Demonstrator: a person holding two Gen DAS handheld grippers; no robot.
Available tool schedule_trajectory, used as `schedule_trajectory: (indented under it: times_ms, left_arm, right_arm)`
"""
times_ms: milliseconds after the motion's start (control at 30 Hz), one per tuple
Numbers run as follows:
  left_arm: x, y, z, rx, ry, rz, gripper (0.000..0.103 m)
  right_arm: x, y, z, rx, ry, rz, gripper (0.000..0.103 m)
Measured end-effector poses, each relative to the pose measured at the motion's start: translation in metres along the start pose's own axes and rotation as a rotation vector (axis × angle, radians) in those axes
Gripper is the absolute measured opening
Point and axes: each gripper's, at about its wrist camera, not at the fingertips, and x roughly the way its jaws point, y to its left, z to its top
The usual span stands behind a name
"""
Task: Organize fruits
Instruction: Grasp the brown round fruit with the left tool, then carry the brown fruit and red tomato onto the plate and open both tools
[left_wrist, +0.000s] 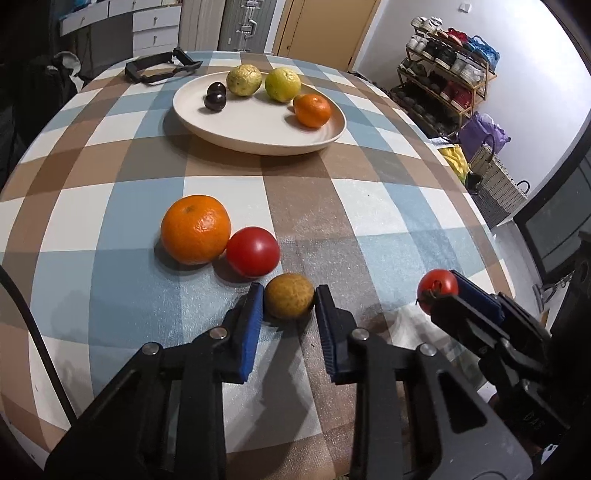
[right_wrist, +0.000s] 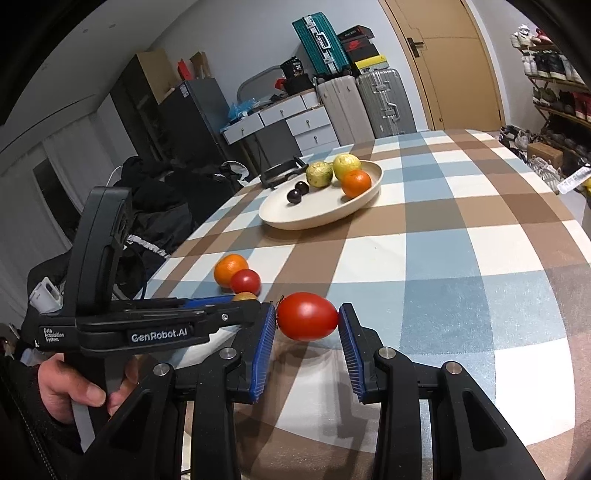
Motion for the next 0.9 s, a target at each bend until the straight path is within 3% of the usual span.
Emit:
schedule_trajectory:
  times_ms: [533, 900]
  left_arm:
    - [-0.023, -0.009, 0.0, 0.057, -0.061, -0.041, 0.025]
    - [-0.037, 0.022, 0.042, 0.015, -0.126, -0.07, 0.025]
  right_arm:
    - [-0.01, 0.006, 0.004, -0.001, -0.008, -0.009, 0.036]
    - [0.007, 0.0, 0.023, 0.013, 0.007, -0.028, 0.036]
